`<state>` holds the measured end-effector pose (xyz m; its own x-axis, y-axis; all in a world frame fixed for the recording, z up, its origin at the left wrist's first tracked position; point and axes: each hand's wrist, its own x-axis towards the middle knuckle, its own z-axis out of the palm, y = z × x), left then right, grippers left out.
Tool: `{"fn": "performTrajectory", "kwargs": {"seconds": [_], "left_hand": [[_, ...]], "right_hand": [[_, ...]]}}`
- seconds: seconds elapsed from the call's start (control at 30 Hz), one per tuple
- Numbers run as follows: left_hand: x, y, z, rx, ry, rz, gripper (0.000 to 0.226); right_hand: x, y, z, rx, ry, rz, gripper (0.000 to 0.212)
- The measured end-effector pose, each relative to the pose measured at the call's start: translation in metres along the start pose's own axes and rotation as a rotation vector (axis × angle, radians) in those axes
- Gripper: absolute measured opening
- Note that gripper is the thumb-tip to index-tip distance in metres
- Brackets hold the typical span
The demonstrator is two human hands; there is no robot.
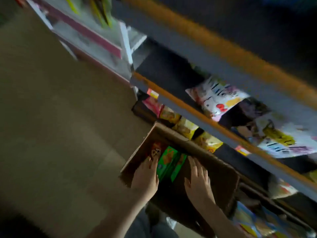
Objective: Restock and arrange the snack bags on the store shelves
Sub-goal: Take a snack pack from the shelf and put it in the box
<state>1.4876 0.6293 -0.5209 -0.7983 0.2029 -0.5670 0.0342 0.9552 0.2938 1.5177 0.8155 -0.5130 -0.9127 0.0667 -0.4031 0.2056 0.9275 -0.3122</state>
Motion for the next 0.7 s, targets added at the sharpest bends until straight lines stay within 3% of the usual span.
{"fn": "performTrajectory", "kwargs": {"seconds": [0.23, 0.37, 0.57, 0.7], "left_hand": [[0.138, -0.016, 0.178, 0.158, -0.329, -0.091, 0.073], [0.192, -0.015, 0.248, 0.158, -0.358, -0.116, 0.089], [0.209, -0.019, 0.258, 0.034, -0.335, -0.123, 0.104], [0.187, -0.013, 0.231, 0.098, -0.290, -0.109, 0.100]], "right_hand": [[0.058, 0.077, 0.162, -0.117, -0.257, 0.055, 0.090], [0.090, 0.110, 0.216, -0.137, -0.341, 0.098, 0.096], [0.113, 0.118, 0.269, -0.064, -0.321, 0.110, 0.095], [0.100, 0.097, 0.249, 0.015, -0.287, 0.161, 0.099]]}}
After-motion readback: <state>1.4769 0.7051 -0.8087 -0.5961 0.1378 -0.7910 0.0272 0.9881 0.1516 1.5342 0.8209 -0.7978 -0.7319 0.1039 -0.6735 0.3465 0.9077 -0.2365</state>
